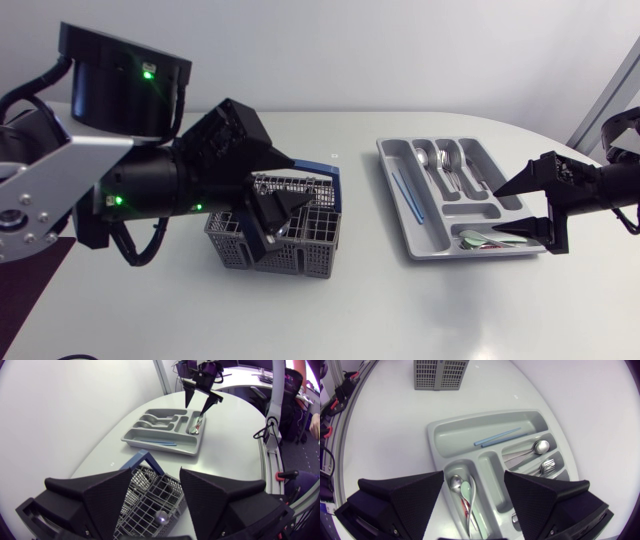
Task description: Unload the cutlery basket into the drawer organizer.
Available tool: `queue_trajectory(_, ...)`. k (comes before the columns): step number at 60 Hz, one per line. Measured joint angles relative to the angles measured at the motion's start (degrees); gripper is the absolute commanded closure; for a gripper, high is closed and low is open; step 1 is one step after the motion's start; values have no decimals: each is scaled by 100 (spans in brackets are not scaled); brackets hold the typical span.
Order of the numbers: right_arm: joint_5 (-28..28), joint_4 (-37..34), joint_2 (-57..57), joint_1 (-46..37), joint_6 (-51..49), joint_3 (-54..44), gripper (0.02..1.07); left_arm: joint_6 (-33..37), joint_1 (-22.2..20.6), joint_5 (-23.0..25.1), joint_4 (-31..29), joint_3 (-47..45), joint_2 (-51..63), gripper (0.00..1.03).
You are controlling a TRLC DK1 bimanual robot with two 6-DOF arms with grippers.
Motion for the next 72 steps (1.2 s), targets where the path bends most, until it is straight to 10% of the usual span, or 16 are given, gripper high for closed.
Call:
queue_trajectory(21, -201, 7, -1279, 341, 645, -929, 17, 232, 20, -66, -319, -334, -321, 36)
queue_trajectory(43, 66, 627, -2350, 1436, 2452, -1362, 17, -345, -955, -2041, -636, -595, -422, 37)
queue_trajectory(72, 278, 927, -2636, 1722, 2892, -1788, 17, -356, -1611, -3200, 1167, -2111, -850, 37)
